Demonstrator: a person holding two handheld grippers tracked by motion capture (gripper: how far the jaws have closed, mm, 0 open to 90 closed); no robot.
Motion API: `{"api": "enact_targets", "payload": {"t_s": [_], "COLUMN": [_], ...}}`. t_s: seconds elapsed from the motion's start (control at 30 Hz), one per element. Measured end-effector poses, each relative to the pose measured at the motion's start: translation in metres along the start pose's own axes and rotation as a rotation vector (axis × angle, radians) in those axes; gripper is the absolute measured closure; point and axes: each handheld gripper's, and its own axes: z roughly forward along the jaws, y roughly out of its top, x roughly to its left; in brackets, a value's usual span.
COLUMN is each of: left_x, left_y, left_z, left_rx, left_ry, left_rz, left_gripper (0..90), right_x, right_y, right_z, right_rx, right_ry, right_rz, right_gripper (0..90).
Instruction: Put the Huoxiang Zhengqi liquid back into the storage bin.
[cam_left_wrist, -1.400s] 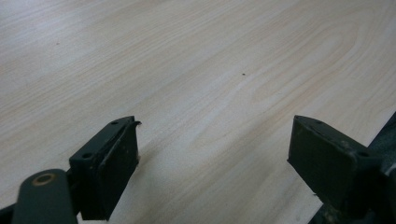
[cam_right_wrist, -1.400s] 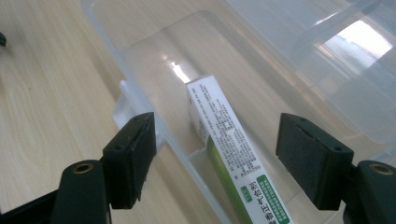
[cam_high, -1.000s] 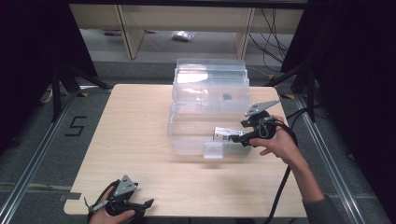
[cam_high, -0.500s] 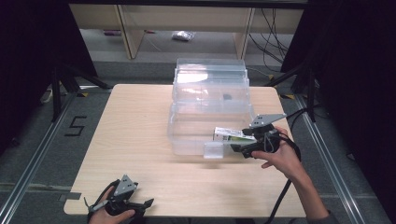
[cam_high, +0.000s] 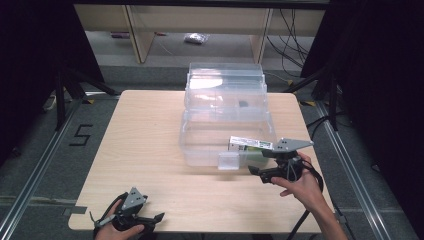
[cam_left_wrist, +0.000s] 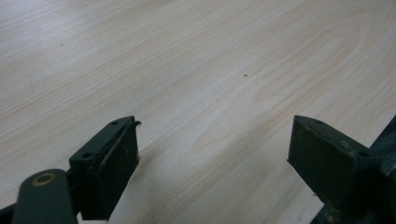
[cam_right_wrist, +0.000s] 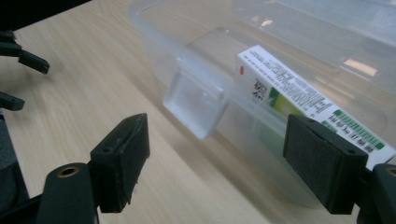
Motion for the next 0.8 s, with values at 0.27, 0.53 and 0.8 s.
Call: {"api": "enact_targets", "payload": {"t_s": [0.27, 0.53, 0.8], "left_x": [0.000, 0.000, 0.000], "left_y": [0.000, 0.000, 0.000], "left_z": [0.000, -0.002, -0.002], "left_rx": [0.001, 0.010, 0.002], "left_ry": [0.002, -0.002, 0.004], "left_rz": [-0.004, 0.007, 0.010], "left_gripper": [15.5, 15.5, 15.5], "right_x": [0.016, 0.025, 0.030], "right_y": [-0.023, -0.034, -0.057], "right_z": [0.001, 0.004, 0.008], "right_rx": [-0.011, -0.019, -0.036], "right_ry": [0.025, 0.029, 0.004], "right_rz": [-0.004, 0.013, 0.036], "right_gripper": [23.2, 22.3, 20.2]}}
